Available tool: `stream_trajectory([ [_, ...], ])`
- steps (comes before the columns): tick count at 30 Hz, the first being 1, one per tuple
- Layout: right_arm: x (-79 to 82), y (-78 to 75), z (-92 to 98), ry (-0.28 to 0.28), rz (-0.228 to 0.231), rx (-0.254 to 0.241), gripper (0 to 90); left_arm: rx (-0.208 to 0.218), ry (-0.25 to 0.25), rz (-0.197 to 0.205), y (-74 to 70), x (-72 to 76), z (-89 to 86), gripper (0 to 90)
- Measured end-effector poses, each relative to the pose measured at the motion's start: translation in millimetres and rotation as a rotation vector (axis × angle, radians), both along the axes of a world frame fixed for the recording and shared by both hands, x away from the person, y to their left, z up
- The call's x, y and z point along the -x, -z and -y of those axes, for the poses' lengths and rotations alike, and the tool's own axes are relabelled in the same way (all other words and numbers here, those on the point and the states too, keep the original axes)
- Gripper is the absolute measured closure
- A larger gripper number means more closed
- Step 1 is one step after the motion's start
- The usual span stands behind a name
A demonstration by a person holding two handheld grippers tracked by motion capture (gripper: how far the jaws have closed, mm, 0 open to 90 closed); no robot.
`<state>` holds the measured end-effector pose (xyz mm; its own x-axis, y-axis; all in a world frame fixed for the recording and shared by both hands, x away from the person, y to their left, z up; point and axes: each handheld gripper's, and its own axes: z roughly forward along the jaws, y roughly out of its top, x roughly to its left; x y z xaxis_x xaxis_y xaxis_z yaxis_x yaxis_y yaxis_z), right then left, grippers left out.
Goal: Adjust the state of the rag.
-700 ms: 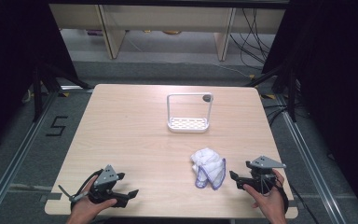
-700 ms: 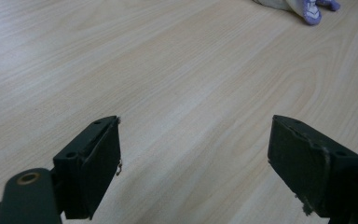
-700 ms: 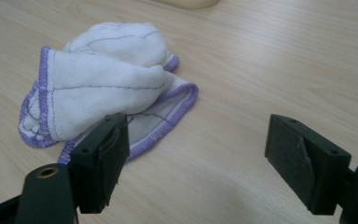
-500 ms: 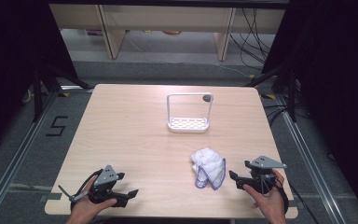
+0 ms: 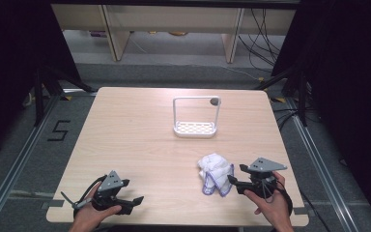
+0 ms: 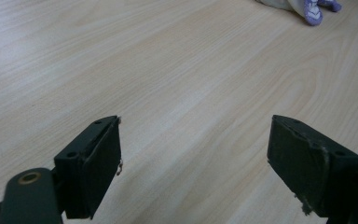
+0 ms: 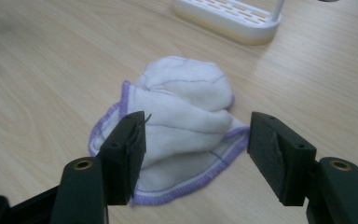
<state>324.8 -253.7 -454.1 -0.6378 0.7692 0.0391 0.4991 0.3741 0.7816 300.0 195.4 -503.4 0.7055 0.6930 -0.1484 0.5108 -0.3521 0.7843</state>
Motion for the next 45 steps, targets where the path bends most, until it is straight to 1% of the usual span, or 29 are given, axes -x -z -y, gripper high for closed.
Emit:
stream_trajectory([
  [1,-1.5,-2.0,-5.4,-0.026,0.009,0.015,40.3,-0.002,0.0,-0.001,0.0,0.1,0.2,17.2],
  [3,-0.3,-2.8,-9.8,-0.019,-0.003,0.007,40.8,-0.003,0.003,-0.003,-0.1,-0.3,0.2,17.2],
  [5,-4.5,-4.9,-16.0,-0.057,0.021,0.035,41.7,-0.033,0.02,-0.003,-0.6,-0.9,-1.3,17.2],
  [6,-4.6,-5.9,-20.0,-0.063,0.005,0.035,42.1,-0.011,0.007,-0.008,0.0,-0.5,0.5,17.3],
  [7,-6.5,-6.0,-22.3,-0.08,0.015,0.045,42.7,-0.01,0.004,-0.007,0.2,-0.3,1.0,17.3],
  [8,-7.0,-6.8,-30.4,-0.089,-0.008,0.045,43.4,-0.013,0.013,-0.007,0.0,-0.8,1.3,17.3],
  [9,-9.9,-6.4,-33.7,-0.105,0.019,0.064,44.0,-0.013,0.013,-0.007,0.0,-0.8,1.3,17.3],
  [11,-11.3,-6.8,-38.2,-0.12,0.009,0.072,44.3,-0.042,0.032,-0.008,-0.5,-1.1,0.2,17.2],
  [12,-16.8,-5.9,-47.8,-0.155,0.019,0.088,44.8,-0.036,0.021,-0.01,0.0,-0.7,1.0,17.3],
  [15,-19.5,-4.4,-56.7,-0.158,0.008,0.104,46.3,-0.036,0.02,-0.011,0.0,-0.2,0.8,17.3],
  [17,-22.7,-2.6,-63.5,-0.18,0.0,0.124,47.2,-0.018,0.006,-0.013,0.4,-0.1,1.7,17.3],
  [19,-27.6,3.7,-74.1,-0.185,-0.005,0.141,50.5,-0.033,0.018,-0.011,0.0,-0.2,0.7,17.3],
  [20,-28.7,3.8,-75.6,-0.196,-0.036,0.167,51.7,-0.045,0.036,-0.004,-0.3,-1.1,-0.2,17.3],
  [22,-31.4,8.9,-79.3,-0.194,-0.027,0.191,56.5,-0.043,0.028,-0.006,0.0,-0.6,-0.1,17.3],
  [24,-32.8,12.7,-81.1,-0.201,-0.028,0.239,62.3,-0.044,0.031,-0.006,0.1,-0.7,-0.6,17.3],
  [25,-32.8,12.7,-81.1,-0.201,-0.028,0.239,62.3,-0.044,0.031,-0.006,0.1,-0.7,-0.6,17.2],
  [26,-33.7,15.4,-81.0,-0.199,-0.047,0.269,73.0,-0.037,0.03,-0.007,0.7,-1.1,-0.5,17.3],
  [28,-33.8,15.4,-79.7,-0.208,-0.053,0.278,80.0,-0.044,0.03,-0.006,0.1,-0.5,-0.6,17.3],
  [30,-33.2,15.4,-80.0,-0.207,-0.04,0.272,82.6,-0.045,0.031,-0.006,0.0,-0.5,-0.5,17.3],
  [31,-32.4,10.6,-78.8,-0.231,-0.02,0.271,84.8,-0.042,0.029,-0.008,0.1,-0.4,0.2,17.2],
  [32,-30.9,6.2,-78.7,-0.231,-0.023,0.266,85.5,-0.039,0.029,-0.009,0.3,-0.2,0.6,17.3],
  [34,-29.3,-5.4,-77.8,-0.234,0.018,0.244,86.0,-0.019,0.029,-0.008,0.6,-0.1,2.2,17.3],
  [35,-29.3,-5.4,-77.8,-0.234,0.018,0.244,86.0,-0.019,0.029,-0.008,0.6,-0.1,2.2,17.3],
  [37,-26.4,-25.1,-77.2,-0.254,0.032,0.195,86.2,-0.015,0.039,-0.016,-0.6,-0.1,2.5,17.2],
  [38,-25.5,-31.7,-77.8,-0.255,0.051,0.171,86.3,0.019,0.036,-0.02,-1.1,1.6,6.3,17.2],
  [39,-25.5,-31.7,-77.8,-0.255,0.051,0.171,86.3,0.019,0.036,-0.02,-1.1,1.6,6.3,17.2],
  [43,-25.2,-65.5,-84.9,-0.305,0.108,0.077,86.3,0.044,0.056,0.003,-5.9,4.0,13.5,16.9],
  [44,-24.5,-71.6,-86.8,-0.309,0.104,0.061,86.3,0.044,0.056,0.003,-5.9,4.0,13.5,16.9],
  [45,-24.5,-71.6,-86.8,-0.309,0.104,0.061,86.3,0.076,0.057,0.015,-7.0,4.4,16.5,16.9],
])
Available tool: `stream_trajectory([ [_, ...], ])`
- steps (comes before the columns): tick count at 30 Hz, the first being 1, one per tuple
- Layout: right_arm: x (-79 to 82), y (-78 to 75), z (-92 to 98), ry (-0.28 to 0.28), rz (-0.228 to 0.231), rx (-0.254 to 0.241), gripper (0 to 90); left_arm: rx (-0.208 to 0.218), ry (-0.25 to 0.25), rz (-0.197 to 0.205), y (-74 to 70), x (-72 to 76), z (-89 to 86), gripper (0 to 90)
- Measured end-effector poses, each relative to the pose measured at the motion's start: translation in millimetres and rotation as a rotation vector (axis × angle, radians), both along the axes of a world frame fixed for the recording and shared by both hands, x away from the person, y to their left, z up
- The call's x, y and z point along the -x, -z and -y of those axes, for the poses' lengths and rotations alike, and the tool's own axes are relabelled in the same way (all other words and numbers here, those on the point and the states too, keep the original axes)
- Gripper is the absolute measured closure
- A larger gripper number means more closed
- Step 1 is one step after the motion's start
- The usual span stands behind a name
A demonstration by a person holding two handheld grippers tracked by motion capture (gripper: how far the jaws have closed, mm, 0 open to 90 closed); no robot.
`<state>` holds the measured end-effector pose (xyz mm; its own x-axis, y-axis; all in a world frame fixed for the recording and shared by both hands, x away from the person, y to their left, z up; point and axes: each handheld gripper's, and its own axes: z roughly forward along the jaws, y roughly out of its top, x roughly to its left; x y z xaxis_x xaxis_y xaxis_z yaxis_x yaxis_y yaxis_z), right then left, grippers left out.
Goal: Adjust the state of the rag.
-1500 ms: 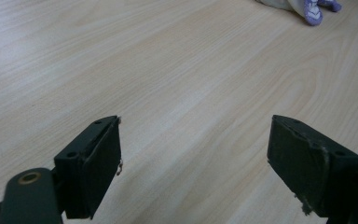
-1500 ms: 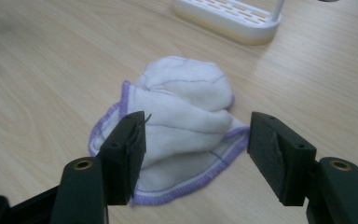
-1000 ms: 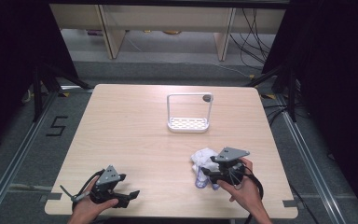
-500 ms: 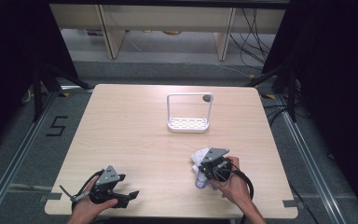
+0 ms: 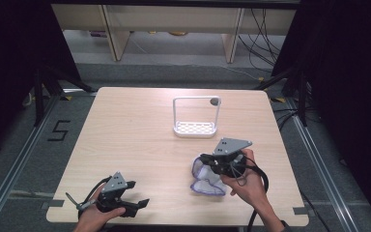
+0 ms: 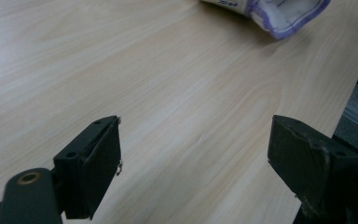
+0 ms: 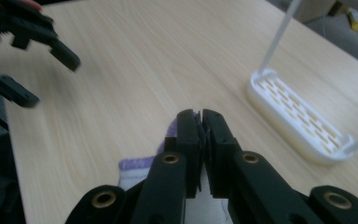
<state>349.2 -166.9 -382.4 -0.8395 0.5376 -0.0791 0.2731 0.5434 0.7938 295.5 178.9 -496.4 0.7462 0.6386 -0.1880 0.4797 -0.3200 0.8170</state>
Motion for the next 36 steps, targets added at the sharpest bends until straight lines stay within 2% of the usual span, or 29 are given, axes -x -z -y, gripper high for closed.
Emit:
stream_trajectory([
  [1,-0.5,-11.2,-4.7,-0.018,0.011,-0.039,86.3,0.016,0.001,0.013,-5.0,-0.2,4.1,16.9],
  [2,-0.5,-11.2,-4.7,-0.018,0.011,-0.039,86.3,0.016,0.001,0.013,-5.0,-0.2,4.1,16.9],
  [3,-2.3,-18.8,-7.4,-0.047,0.028,-0.064,86.3,0.009,0.009,0.02,-9.6,-1.1,8.4,16.9],
  [5,-2.3,-26.9,-10.0,-0.058,0.021,-0.098,86.4,0.017,0.006,0.033,-12.2,-3.2,15.1,16.8],
  [8,-1.9,-33.9,-11.7,-0.06,0.028,-0.116,86.4,0.023,0.017,0.05,-14.9,-7.2,21.8,16.9],
  [10,-3.1,-38.8,-13.5,-0.098,0.034,-0.135,86.4,0.025,0.024,0.061,-18.2,-11.2,30.1,17.4],
  [11,-1.6,-40.3,-14.6,-0.094,0.029,-0.133,86.4,0.028,0.022,0.07,-19.3,-14.2,41.1,17.9],
  [12,-1.6,-40.3,-14.6,-0.094,0.029,-0.133,86.4,0.028,0.022,0.07,-19.3,-14.2,41.1,18.1],
  [13,-1.3,-39.1,-15.3,-0.101,0.021,-0.143,86.4,0.028,0.051,0.081,-18.6,-16.0,53.8,18.1],
  [14,-1.3,-39.1,-15.3,-0.101,0.021,-0.143,86.4,0.028,0.051,0.081,-18.6,-16.0,53.8,18.1],
  [15,-0.3,-37.1,-15.5,-0.102,0.0,-0.145,86.4,0.027,0.08,0.087,-18.2,-14.9,66.5,18.0],
  [16,0.3,-36.5,-15.4,-0.097,-0.002,-0.145,86.4,0.018,0.095,0.092,-18.5,-14.4,71.8,18.0],
  [17,0.3,-36.5,-15.4,-0.097,-0.002,-0.145,86.4,0.018,0.095,0.092,-18.5,-14.4,71.8,17.9],
  [18,-0.8,-34.6,-15.9,-0.1,0.019,-0.155,86.4,0.02,0.1,0.096,-18.6,-14.0,76.7,17.9],
  [20,0.0,-33.9,-14.9,-0.098,-0.004,-0.152,86.3,0.028,0.094,0.107,-18.1,-14.2,84.8,17.8],
  [21,-0.9,-33.2,-14.5,-0.096,0.013,-0.161,86.3,0.005,0.079,0.118,-18.0,-15.7,90.1,18.7],
  [22,-0.9,-33.3,-14.2,-0.097,0.01,-0.163,86.3,-0.03,0.067,0.118,-18.7,-16.7,91.6,20.7],
  [24,-1.2,-33.6,-13.7,-0.104,0.011,-0.161,86.3,-0.046,0.063,0.125,-17.9,-18.4,92.9,34.0],
  [25,-0.5,-34.0,-12.8,-0.104,-0.008,-0.157,86.3,-0.073,0.046,0.151,-16.8,-20.7,92.8,42.6],
  [26,-0.2,-33.9,-12.4,-0.099,-0.014,-0.157,86.3,-0.08,0.044,0.175,-16.7,-21.8,91.0,52.3],
  [27,-1.2,-33.6,-11.3,-0.101,0.007,-0.158,86.3,-0.08,0.044,0.175,-16.7,-21.8,91.0,62.5],
  [28,-1.2,-33.6,-11.3,-0.101,0.007,-0.158,86.3,-0.079,0.045,0.192,-17.1,-22.9,89.5,62.5],
  [29,-1.7,-32.9,-7.7,-0.09,0.0,-0.162,86.3,-0.086,0.054,0.202,-19.7,-25.3,85.1,76.6],
  [31,-2.5,-31.5,-5.5,-0.086,-0.003,-0.168,86.3,-0.078,0.058,0.211,-20.3,-27.0,83.4,84.9],
  [32,-2.5,-31.5,-5.5,-0.086,-0.003,-0.168,86.3,-0.096,0.056,0.217,-22.8,-27.9,80.6,84.9],
  [34,-2.9,-29.6,-2.2,-0.078,0.0,-0.161,86.3,-0.084,0.051,0.216,-28.5,-30.6,71.8,88.1],
  [36,-1.0,-28.0,-0.8,-0.065,-0.035,-0.179,86.3,-0.081,0.055,0.213,-31.5,-30.8,68.1,88.6],
])
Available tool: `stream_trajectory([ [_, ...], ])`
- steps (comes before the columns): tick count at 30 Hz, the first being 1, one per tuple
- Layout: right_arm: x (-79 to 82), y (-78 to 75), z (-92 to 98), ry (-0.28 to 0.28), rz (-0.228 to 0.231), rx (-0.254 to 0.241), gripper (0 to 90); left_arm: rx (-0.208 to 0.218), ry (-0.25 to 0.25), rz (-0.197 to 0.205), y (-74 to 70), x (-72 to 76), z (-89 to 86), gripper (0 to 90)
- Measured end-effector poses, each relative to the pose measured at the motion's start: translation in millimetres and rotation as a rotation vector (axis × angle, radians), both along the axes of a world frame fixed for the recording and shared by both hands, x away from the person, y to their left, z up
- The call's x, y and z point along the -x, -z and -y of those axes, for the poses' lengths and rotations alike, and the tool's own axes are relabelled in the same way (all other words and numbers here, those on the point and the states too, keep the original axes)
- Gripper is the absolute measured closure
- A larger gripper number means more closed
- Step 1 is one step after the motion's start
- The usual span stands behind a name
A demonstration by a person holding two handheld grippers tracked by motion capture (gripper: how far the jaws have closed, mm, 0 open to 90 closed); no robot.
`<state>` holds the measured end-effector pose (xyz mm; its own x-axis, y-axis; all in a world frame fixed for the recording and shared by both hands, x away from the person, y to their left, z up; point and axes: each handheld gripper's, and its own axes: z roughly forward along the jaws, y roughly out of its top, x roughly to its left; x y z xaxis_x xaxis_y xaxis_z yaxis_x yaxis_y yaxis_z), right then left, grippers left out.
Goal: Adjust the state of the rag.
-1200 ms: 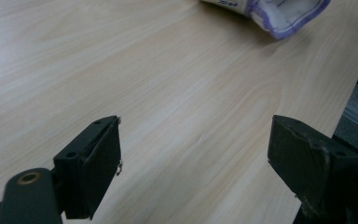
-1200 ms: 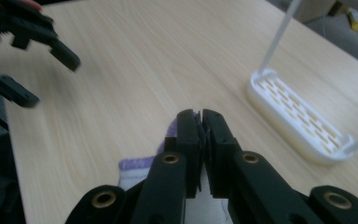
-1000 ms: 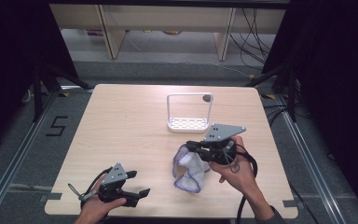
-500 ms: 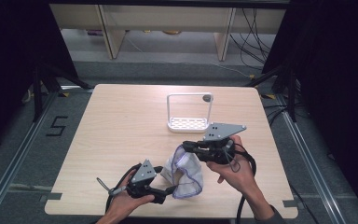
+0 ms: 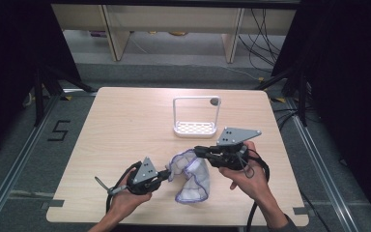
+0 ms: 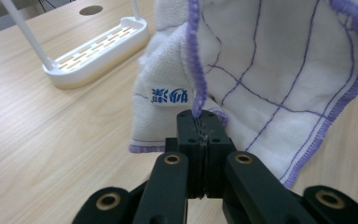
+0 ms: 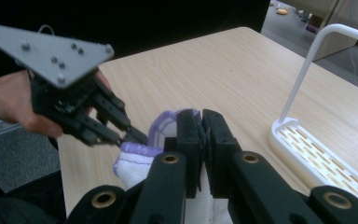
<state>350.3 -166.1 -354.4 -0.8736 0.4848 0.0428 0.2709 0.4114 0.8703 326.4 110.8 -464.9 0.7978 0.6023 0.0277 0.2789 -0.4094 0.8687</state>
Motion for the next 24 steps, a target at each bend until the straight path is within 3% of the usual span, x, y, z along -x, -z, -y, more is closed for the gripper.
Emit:
stream_trajectory([
  [1,-1.1,0.6,1.8,0.01,0.018,-0.006,86.3,0.006,0.005,0.009,-6.9,0.4,-7.4,88.7],
  [5,-1.6,-0.1,5.5,0.001,0.018,-0.016,86.3,0.02,0.016,0.015,-23.0,2.2,-21.2,88.8],
  [7,-0.2,-2.2,6.6,-0.007,-0.007,-0.022,86.3,0.018,0.029,0.016,-36.5,4.5,-31.0,88.9],
  [8,0.0,-2.9,6.6,-0.001,0.015,-0.033,86.3,0.017,0.035,0.019,-41.8,5.4,-34.5,88.9],
  [12,2.1,-7.6,5.8,-0.03,0.017,-0.045,86.4,0.031,0.05,0.028,-74.6,13.4,-52.0,88.9],
  [13,4.3,-9.2,3.8,-0.033,0.003,-0.055,86.4,0.03,0.07,0.039,-90.5,17.2,-58.1,88.9],
  [14,4.3,-9.2,3.8,-0.033,0.003,-0.055,86.4,0.03,0.07,0.039,-90.5,17.2,-58.1,88.9],
  [15,3.0,-9.6,3.2,-0.041,0.031,-0.056,86.4,0.023,0.075,0.043,-98.1,19.3,-60.5,88.9],
  [16,3.5,-9.7,1.9,-0.045,0.017,-0.061,86.3,0.031,0.083,0.041,-103.9,20.2,-61.6,88.9],
  [17,0.7,-8.7,0.6,-0.042,0.033,-0.055,86.3,0.027,0.089,0.036,-111.3,17.5,-62.4,88.9],
  [18,0.0,-7.6,0.0,-0.039,0.011,-0.057,86.3,0.028,0.086,0.029,-111.7,13.0,-62.0,88.9],
  [20,-4.2,-5.1,-0.6,-0.036,0.02,-0.056,86.3,0.026,0.088,0.014,-110.0,6.2,-60.7,88.8],
  [21,-7.9,-2.0,-1.3,-0.02,0.002,-0.047,86.3,0.031,0.073,-0.001,-105.0,-4.6,-59.2,88.8],
  [23,-24.2,10.4,-0.2,0.009,-0.022,-0.03,86.3,0.033,0.054,-0.036,-89.7,-25.4,-55.0,88.8],
  [24,-37.4,23.4,0.6,0.045,-0.058,-0.009,86.2,0.024,0.033,-0.069,-72.8,-43.1,-50.2,88.8],
])
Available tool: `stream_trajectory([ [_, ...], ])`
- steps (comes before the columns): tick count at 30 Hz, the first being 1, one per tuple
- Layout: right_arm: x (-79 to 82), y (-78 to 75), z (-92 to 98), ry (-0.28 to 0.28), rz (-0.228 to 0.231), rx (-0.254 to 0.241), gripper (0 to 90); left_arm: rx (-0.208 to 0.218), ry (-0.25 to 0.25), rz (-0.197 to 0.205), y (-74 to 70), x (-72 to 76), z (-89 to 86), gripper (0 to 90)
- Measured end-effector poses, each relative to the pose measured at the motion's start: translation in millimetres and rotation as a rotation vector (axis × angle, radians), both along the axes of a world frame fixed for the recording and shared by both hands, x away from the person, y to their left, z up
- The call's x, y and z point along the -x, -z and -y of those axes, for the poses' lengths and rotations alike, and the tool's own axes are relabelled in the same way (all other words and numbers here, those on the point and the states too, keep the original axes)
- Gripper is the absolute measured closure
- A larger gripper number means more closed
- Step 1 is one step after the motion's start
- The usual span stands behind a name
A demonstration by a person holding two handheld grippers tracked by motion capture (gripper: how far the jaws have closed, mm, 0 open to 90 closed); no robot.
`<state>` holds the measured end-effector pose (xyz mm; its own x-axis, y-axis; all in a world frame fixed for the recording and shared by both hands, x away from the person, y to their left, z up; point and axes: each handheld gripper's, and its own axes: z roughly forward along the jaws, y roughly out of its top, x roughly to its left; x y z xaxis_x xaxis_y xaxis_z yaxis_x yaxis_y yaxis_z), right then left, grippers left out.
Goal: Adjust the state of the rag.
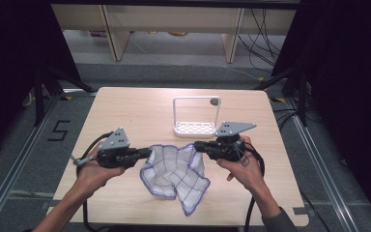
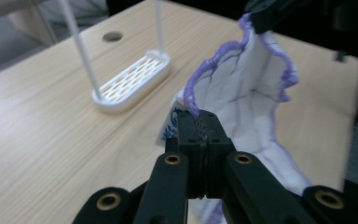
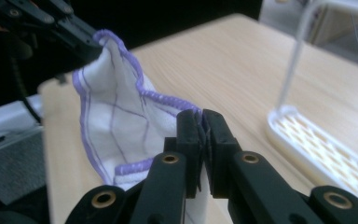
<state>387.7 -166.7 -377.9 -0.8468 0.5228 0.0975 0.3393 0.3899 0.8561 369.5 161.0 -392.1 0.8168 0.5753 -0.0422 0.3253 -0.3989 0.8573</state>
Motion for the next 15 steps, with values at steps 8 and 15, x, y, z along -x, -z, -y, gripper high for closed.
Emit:
stream_trajectory([
  [8,-50.1,50.4,2.0,0.084,-0.115,0.1,86.2,-0.092,-0.05,-0.081,53.6,-55.4,17.4,88.6],
  [15,-81.3,92.3,-3.2,0.165,-0.165,0.232,85.1,-0.151,-0.077,-0.135,88.2,-85.2,32.9,87.4],
])
